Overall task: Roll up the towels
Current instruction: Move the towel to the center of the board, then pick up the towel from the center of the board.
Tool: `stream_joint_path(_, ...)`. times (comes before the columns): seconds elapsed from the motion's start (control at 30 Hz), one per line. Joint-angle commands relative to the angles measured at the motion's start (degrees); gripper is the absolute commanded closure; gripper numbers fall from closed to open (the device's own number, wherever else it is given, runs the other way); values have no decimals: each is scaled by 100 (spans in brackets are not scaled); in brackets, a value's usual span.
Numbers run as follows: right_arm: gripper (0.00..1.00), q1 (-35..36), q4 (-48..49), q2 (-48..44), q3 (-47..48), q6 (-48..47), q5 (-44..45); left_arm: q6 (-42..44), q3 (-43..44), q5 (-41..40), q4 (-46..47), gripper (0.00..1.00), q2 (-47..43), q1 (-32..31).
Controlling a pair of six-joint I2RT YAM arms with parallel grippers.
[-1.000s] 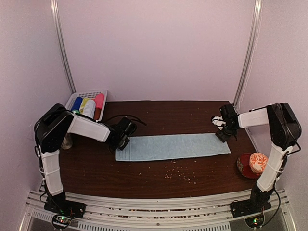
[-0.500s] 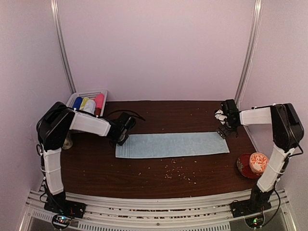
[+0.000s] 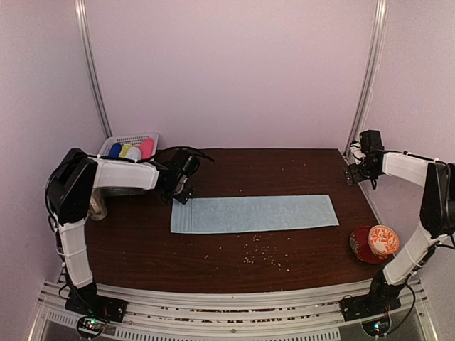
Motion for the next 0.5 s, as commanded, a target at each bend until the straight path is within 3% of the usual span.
stream_joint_path(0.0,0,-206,-67,-676,-263,581,-618,-189,-291,65,79,2,-730,-90)
stream_joint_path(0.1,0,-238,-322,-932,-236,761,-729,-339,-620,87,182,2,-1116,-205)
stream_joint_path(0.23,0,-380,-971,-755,-259,973,-2566,-507,-1091,202,354,2,-1553,-395)
stream_joint_path(0.37,0,-478,-1117,-369,-477,1105,-3252,-621,-1420,118,385,2,-1808,-665)
stream_joint_path(0.47,6,-685,-1214,-36,-562,1132,-3766,-696,-1608,41,383,2,-1930,-825)
